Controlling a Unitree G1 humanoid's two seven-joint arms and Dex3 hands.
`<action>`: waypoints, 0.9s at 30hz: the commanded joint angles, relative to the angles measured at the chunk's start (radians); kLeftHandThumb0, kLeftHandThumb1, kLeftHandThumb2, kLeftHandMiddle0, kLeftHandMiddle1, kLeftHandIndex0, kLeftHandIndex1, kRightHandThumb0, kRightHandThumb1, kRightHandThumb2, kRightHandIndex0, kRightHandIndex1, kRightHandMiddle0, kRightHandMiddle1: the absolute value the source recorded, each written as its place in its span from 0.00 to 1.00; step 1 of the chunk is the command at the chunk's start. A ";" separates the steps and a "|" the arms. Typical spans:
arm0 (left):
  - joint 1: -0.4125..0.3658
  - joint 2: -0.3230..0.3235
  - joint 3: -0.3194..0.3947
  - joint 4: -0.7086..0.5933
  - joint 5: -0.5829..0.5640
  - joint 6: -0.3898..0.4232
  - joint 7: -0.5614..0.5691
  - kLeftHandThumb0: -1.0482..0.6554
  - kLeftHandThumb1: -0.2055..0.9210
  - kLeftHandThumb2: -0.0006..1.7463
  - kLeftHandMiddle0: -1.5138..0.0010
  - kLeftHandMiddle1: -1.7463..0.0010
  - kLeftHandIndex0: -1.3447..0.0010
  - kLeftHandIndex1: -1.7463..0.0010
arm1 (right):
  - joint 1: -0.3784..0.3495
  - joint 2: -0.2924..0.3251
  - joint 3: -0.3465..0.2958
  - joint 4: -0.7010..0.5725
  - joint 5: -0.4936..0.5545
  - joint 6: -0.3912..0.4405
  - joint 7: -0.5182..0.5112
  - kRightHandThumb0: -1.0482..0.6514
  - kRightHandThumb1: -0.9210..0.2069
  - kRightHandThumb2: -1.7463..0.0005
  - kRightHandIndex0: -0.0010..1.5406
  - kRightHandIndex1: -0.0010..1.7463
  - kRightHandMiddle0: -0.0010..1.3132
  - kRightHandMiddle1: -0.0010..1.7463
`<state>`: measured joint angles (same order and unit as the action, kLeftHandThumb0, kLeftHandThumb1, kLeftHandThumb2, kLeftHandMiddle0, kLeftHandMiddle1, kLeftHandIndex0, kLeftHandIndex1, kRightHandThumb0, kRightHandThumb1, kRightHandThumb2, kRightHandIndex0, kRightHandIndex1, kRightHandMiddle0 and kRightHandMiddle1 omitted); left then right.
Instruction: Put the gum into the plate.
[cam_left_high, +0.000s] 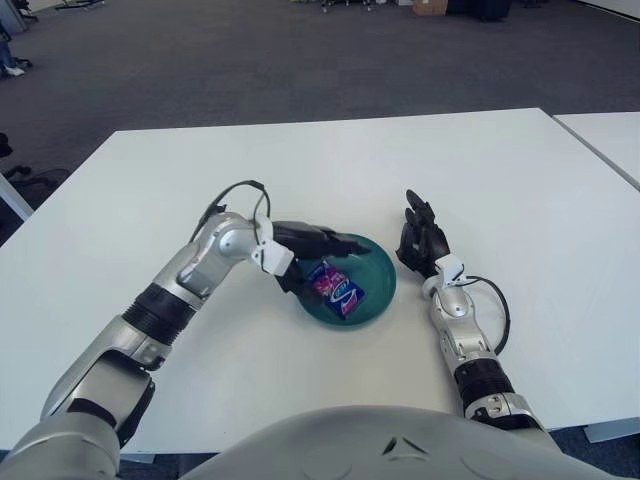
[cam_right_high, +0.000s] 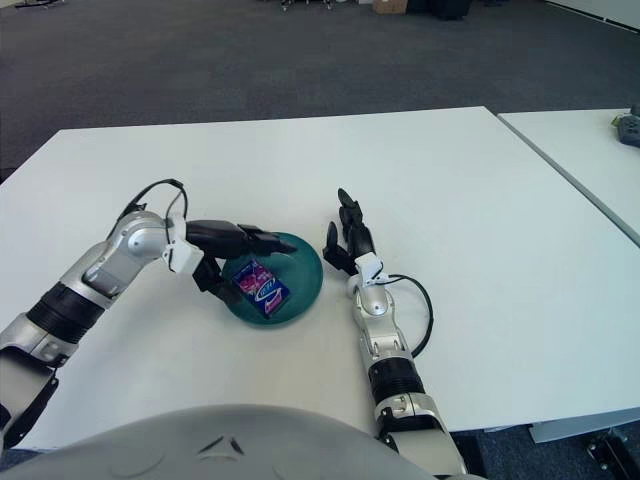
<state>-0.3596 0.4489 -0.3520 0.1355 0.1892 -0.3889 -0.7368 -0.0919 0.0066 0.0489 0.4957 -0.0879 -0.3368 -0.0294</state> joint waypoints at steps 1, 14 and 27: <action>0.063 -0.212 0.137 0.234 -0.170 -0.025 0.201 0.00 1.00 0.19 1.00 1.00 1.00 1.00 | 0.059 -0.001 -0.006 0.078 0.014 0.071 0.014 0.19 0.00 0.45 0.05 0.00 0.00 0.15; 0.226 -0.521 0.360 -0.033 -0.597 0.108 0.432 0.01 1.00 0.33 0.93 0.99 0.94 0.96 | 0.061 0.008 -0.016 0.080 0.041 0.078 0.043 0.20 0.00 0.46 0.04 0.00 0.00 0.15; 0.374 -0.546 0.459 -0.058 -0.507 0.102 0.587 0.00 1.00 0.53 0.99 1.00 0.99 0.96 | 0.069 0.012 -0.016 0.076 0.041 0.062 0.051 0.21 0.00 0.45 0.03 0.00 0.00 0.13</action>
<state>-0.0302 -0.1046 0.0928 0.0454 -0.3852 -0.2581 -0.1920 -0.0949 0.0156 0.0317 0.5067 -0.0534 -0.3327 0.0151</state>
